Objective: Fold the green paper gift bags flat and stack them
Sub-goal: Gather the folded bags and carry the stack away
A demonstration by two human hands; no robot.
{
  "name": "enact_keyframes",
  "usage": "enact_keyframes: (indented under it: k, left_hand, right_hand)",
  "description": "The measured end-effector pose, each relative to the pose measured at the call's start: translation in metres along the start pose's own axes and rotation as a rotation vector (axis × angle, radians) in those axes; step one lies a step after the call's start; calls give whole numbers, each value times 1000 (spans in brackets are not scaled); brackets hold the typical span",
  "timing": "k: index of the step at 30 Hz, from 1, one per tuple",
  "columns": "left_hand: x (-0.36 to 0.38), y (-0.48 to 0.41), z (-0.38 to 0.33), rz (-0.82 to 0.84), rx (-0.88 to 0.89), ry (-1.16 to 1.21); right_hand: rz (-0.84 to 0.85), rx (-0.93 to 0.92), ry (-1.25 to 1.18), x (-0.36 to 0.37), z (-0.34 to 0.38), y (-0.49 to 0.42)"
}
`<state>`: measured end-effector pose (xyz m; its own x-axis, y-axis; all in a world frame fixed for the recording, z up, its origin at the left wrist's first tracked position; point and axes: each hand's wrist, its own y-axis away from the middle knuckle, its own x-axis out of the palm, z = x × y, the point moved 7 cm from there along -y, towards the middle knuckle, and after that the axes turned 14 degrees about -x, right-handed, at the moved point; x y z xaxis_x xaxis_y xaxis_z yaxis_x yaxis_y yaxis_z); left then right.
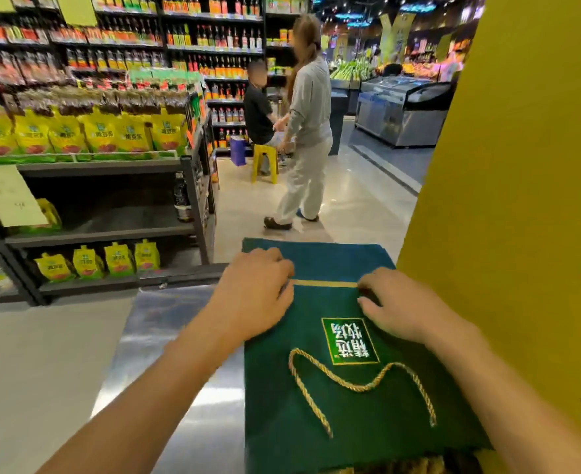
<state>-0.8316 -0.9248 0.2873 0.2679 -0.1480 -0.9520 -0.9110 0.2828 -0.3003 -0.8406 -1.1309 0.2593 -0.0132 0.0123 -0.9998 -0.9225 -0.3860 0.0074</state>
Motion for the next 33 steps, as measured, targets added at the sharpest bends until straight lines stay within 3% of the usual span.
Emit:
enact_keyframes:
  k: [3,10,17,20,22,27,30,33]
  left_hand:
    - [-16,11,1,37,-29,107]
    - [-14,53,31,158,-327,469]
    - [22,75,20,377,-593,1055]
    - [41,76,17,430,-823,1249]
    - [50,81,15,465,-986,1293]
    - [68,85,18,529,-1187,1338]
    - [75,86,14,638,-1217,1469]
    - [75,86,11,641,-1220,1495]
  right_hand:
    - [60,40,-67,-8,9,17]
    - [101,205,-232,-6,10,59]
    - [20,317,-368,15,-7,72]
    - [17,324,-402,31,-11,70]
    - [-15,343,-408,40,-13,72]
    - [-90,336,-425,53,-12,71]
    - [-142,366,-477,52,-12,68]
    - [-168,377,-508,52,-15,67]
